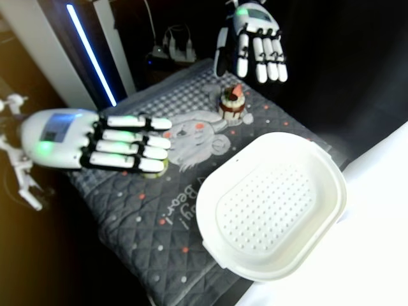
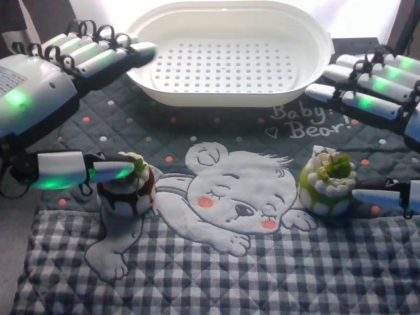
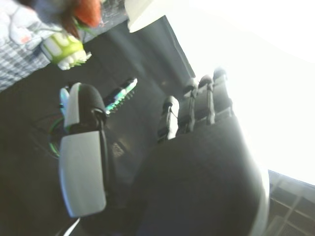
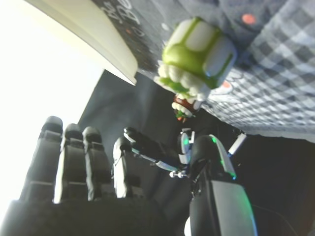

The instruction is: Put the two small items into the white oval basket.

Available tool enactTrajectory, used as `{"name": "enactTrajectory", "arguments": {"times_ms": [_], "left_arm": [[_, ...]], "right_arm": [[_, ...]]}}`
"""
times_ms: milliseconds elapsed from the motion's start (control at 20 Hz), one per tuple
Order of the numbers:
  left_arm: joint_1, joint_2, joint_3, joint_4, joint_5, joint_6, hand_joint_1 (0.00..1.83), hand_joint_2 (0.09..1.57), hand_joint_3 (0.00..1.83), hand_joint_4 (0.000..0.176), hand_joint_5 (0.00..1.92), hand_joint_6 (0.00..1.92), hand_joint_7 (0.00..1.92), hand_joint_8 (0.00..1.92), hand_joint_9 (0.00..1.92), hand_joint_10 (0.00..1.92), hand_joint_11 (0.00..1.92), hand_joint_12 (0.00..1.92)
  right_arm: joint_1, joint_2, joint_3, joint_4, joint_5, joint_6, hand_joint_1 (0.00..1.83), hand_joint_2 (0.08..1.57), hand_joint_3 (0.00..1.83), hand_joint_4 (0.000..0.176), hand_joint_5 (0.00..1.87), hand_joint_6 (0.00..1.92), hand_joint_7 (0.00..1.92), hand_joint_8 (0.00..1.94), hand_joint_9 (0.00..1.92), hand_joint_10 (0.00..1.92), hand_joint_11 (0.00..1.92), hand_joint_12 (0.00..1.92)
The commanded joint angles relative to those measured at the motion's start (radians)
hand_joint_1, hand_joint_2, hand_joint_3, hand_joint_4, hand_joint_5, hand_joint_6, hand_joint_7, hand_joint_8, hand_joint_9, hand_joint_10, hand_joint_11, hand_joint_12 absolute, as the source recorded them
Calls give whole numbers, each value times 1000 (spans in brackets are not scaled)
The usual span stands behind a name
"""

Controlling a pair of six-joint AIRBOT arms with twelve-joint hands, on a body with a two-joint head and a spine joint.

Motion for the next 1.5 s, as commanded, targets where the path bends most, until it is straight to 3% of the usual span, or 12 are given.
{"name": "enactTrajectory", "arguments": {"times_ms": [0, 200, 300, 450, 650, 800, 900, 950, 1000, 1150, 1200, 1450], "left_arm": [[-7, 0, 1, -1, -111, 2, 752, 1104, 11, 0, 117, 22, 97, 5, 51, 56, 0, 788], [-6, -18, 8, 1, -62, 2, 684, 1100, 0, 0, 103, 0, 80, 0, 62, 28, 0, 485], [-12, -57, 32, -3, 9, 2, 670, 1087, 0, 28, 112, 2, 94, 4, 111, 30, 0, 1053], [-12, -106, 69, -37, 84, 2, 664, 1069, 0, 52, 93, 1, 108, 4, 135, 34, 0, 1374], [10, -137, 90, -74, 133, 2, 952, 1058, 0, 11, 223, 25, 224, 24, 264, 90, 0, 1439], [31, -161, 113, -106, 148, -14, 1223, 1066, 1, 0, 541, 29, 483, 31, 497, 293, 66, 1541], [34, -165, 118, -106, 155, -24, 1341, 1070, 1, 0, 709, 41, 706, 94, 571, 744, 343, 1493], [36, -168, 120, -108, 159, -26, 1387, 1083, 1, 0, 746, 179, 596, 591, 525, 1219, 461, 1654], [37, -170, 122, -108, 162, -27, 1180, 1281, 0, 0, 693, 1158, 629, 1369, 475, 1563, 533, 1827], [40, -171, 128, -117, 164, -27, 1430, 1272, 0, 0, 572, 1710, 591, 1532, 675, 1661, 716, 1913], [41, -171, 130, -119, 160, -27, 1454, 1290, 0, 0, 529, 1879, 552, 1595, 651, 1723, 828, 1919], [24, -160, 118, -102, 88, -27, 1327, 1299, 0, 0, 616, 1921, 660, 1595, 919, 1921, 1044, 1921]], "right_arm": [[7, 5, 3, 12, 117, -1, 674, 1118, 8, 74, 0, 0, 0, 0, 0, 0, 0, 325], [7, -10, 9, 12, 91, -1, 739, 1137, 2, 91, 0, 0, 0, 0, 0, 0, 22, 14], [7, -45, 30, 12, 49, 0, 729, 1131, 0, 82, 0, 0, 0, 0, 0, 0, 3, 4], [7, -85, 55, 16, -3, 0, 820, 1108, 0, 22, 0, 0, 0, 0, 4, 1, 21, 10], [7, -126, 76, 16, -62, 0, 866, 1129, 3, 73, 0, 0, 0, 0, 13, 5, 40, 27], [7, -153, 92, 15, -99, 7, 965, 1165, 0, 17, 218, 72, 352, 78, 360, 112, 0, 1178], [7, -161, 95, 7, -104, 23, 1044, 1208, 0, 0, 305, 705, 520, 644, 419, 1050, 93, 1632], [7, -165, 100, 0, -105, 40, 1089, 1302, 6, 0, 450, 1465, 676, 1307, 503, 1428, 351, 1815], [7, -166, 103, -3, -105, 51, 1078, 1342, 7, 0, 465, 1655, 669, 1518, 526, 1650, 474, 1900], [7, -166, 105, -3, -99, 56, 1033, 1391, 42, 0, 430, 1795, 590, 1781, 756, 1919, 796, 1921], [7, -165, 104, -2, -87, 58, 1038, 1178, 517, 0, 439, 1861, 612, 1873, 833, 1921, 873, 1921], [8, -125, 104, 4, 5, 104, 1075, 1039, 711, 4, 537, 1824, 672, 1800, 705, 1921, 666, 1921]]}}
